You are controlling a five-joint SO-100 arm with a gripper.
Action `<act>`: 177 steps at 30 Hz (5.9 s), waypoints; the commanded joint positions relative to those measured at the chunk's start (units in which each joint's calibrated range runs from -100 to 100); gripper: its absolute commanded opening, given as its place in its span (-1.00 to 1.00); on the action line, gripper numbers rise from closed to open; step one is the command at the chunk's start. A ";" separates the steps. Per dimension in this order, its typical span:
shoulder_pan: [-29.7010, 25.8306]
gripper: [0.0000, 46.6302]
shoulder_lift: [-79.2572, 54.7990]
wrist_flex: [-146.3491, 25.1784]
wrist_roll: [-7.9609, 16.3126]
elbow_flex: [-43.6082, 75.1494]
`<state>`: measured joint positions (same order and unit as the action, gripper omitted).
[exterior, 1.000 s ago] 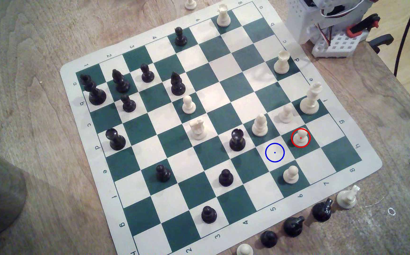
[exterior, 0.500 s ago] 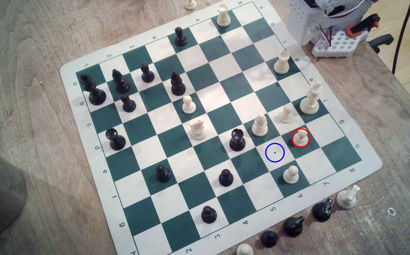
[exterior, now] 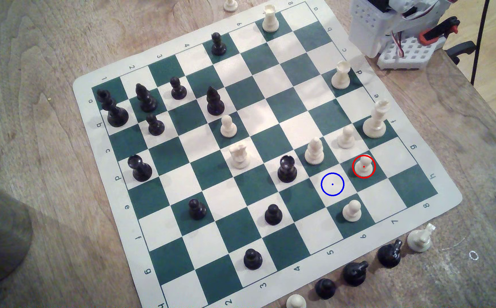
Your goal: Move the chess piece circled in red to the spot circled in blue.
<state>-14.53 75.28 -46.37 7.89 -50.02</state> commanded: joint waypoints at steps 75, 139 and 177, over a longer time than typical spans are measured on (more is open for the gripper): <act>-28.76 -0.25 -64.84 -20.05 22.76 15.12; -28.14 -0.70 -64.33 -15.62 21.54 10.49; -23.45 -0.99 -68.58 -14.23 20.56 27.81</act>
<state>-38.72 8.50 -61.83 28.69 -28.51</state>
